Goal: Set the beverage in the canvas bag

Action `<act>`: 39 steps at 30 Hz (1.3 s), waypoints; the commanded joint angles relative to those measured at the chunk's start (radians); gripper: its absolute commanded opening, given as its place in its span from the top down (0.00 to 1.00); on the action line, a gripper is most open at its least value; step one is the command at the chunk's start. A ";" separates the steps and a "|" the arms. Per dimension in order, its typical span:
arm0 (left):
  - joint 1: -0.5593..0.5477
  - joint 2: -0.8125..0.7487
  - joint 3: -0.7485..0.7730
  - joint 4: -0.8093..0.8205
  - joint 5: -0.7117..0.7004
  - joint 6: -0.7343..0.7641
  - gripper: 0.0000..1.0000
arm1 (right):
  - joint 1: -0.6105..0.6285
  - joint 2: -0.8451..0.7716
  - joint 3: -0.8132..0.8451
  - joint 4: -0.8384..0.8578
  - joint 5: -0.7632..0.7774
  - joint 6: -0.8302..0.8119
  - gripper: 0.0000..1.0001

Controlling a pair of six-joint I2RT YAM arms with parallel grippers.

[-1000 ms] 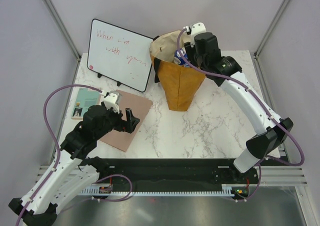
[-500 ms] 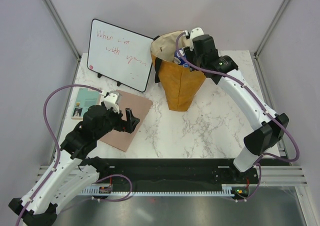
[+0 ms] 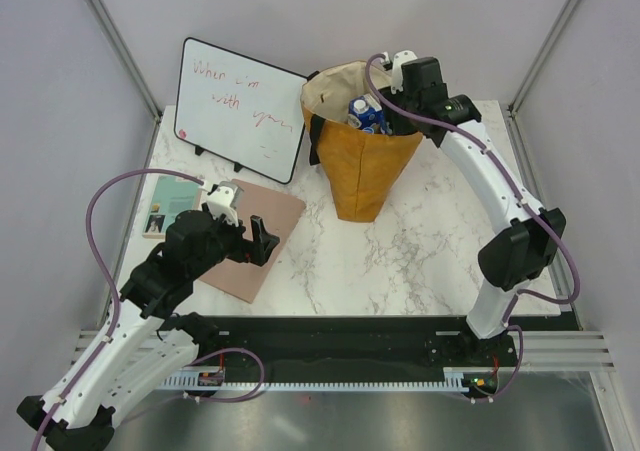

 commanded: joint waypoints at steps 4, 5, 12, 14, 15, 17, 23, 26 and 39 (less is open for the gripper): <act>-0.002 -0.006 -0.001 0.040 0.008 0.039 0.00 | -0.023 0.033 0.190 0.069 -0.112 -0.023 1.00; -0.002 -0.006 -0.002 0.040 0.010 0.039 0.00 | -0.025 0.042 0.198 0.066 -0.122 -0.023 1.00; -0.002 -0.009 -0.002 0.040 0.005 0.039 0.00 | -0.027 0.056 0.170 0.007 -0.173 -0.061 1.00; -0.002 -0.009 -0.002 0.040 0.007 0.039 0.00 | -0.025 0.042 0.135 0.006 -0.172 -0.074 1.00; -0.002 -0.009 -0.002 0.040 0.005 0.039 0.00 | -0.027 0.039 0.126 0.004 -0.171 -0.080 1.00; -0.002 -0.006 -0.001 0.041 0.010 0.039 0.00 | -0.027 0.034 0.103 0.004 -0.174 -0.086 1.00; -0.002 -0.006 -0.002 0.040 0.005 0.039 0.00 | -0.025 0.054 0.058 0.012 -0.179 -0.092 1.00; -0.002 -0.006 -0.002 0.040 0.008 0.037 0.00 | -0.025 0.063 0.035 0.027 -0.173 -0.094 1.00; -0.002 -0.007 -0.002 0.040 0.013 0.037 0.00 | -0.025 0.059 -0.083 0.081 -0.183 -0.081 0.98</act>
